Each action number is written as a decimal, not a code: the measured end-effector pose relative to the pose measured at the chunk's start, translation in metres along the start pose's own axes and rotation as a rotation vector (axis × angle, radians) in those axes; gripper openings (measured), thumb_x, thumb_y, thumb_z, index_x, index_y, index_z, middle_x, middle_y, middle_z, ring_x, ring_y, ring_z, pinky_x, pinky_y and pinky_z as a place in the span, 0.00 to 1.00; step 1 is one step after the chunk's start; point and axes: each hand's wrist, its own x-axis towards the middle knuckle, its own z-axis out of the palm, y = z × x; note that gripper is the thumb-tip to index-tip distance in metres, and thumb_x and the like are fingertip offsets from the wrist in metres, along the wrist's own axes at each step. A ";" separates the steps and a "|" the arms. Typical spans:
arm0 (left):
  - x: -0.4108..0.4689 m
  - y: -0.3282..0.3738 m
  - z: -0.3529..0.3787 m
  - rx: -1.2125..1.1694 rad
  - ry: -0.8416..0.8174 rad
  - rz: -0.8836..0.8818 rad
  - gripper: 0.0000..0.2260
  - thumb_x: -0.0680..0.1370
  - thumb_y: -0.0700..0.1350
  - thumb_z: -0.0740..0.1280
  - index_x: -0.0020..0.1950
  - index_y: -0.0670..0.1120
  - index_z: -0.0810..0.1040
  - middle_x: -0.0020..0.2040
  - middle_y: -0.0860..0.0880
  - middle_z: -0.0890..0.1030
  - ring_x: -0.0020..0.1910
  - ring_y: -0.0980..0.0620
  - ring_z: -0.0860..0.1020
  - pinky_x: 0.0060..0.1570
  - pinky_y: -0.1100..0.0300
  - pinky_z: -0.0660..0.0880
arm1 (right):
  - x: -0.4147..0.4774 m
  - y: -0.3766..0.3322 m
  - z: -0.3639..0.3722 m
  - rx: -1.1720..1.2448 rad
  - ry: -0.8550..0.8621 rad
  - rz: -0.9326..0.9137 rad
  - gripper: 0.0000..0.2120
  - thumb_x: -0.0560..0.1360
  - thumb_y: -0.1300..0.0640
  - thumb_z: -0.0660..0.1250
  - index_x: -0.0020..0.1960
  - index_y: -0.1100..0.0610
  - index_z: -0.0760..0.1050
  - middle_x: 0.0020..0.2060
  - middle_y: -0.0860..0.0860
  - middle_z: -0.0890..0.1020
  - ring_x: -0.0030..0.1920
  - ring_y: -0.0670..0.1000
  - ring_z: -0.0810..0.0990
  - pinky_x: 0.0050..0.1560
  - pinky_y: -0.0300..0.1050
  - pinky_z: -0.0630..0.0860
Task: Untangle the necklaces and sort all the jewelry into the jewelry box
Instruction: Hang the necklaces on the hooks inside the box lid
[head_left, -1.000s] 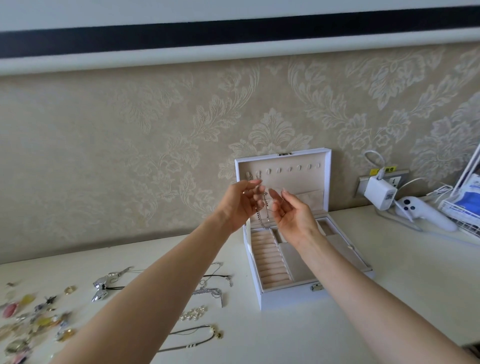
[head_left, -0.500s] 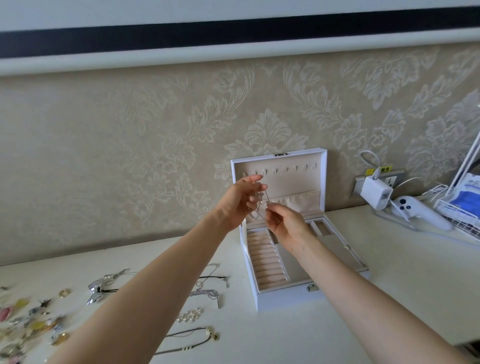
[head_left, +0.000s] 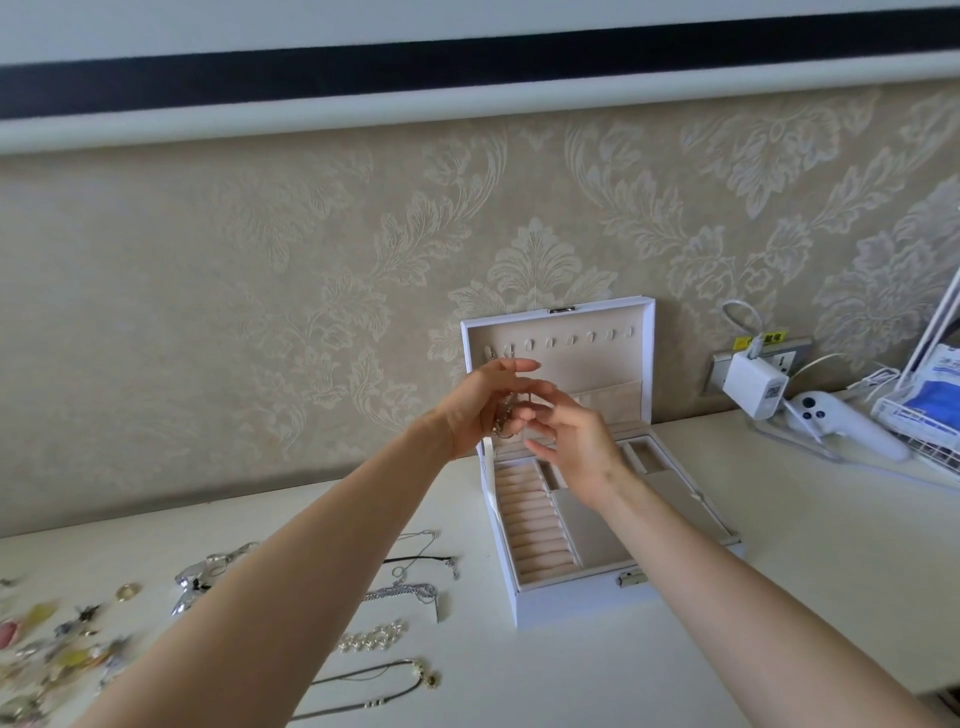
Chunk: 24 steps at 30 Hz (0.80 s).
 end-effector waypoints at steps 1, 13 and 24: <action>0.000 -0.002 0.000 -0.005 -0.013 -0.005 0.12 0.77 0.36 0.61 0.61 0.44 0.71 0.48 0.46 0.82 0.26 0.56 0.74 0.24 0.67 0.71 | 0.001 -0.001 0.001 -0.017 0.004 0.009 0.10 0.74 0.61 0.58 0.50 0.51 0.75 0.34 0.46 0.80 0.41 0.44 0.78 0.57 0.48 0.67; 0.012 -0.023 -0.005 -0.245 0.151 0.124 0.14 0.77 0.33 0.61 0.60 0.45 0.73 0.41 0.48 0.80 0.29 0.56 0.77 0.30 0.66 0.76 | 0.006 0.007 -0.010 0.023 0.017 0.055 0.05 0.76 0.64 0.63 0.50 0.62 0.77 0.23 0.49 0.65 0.28 0.48 0.67 0.39 0.47 0.79; 0.038 -0.027 0.003 0.233 0.478 0.186 0.04 0.75 0.37 0.69 0.42 0.39 0.75 0.32 0.45 0.77 0.24 0.56 0.73 0.24 0.67 0.71 | 0.048 -0.030 -0.018 -0.087 0.220 -0.115 0.02 0.74 0.60 0.69 0.44 0.59 0.78 0.30 0.52 0.77 0.31 0.49 0.76 0.36 0.42 0.75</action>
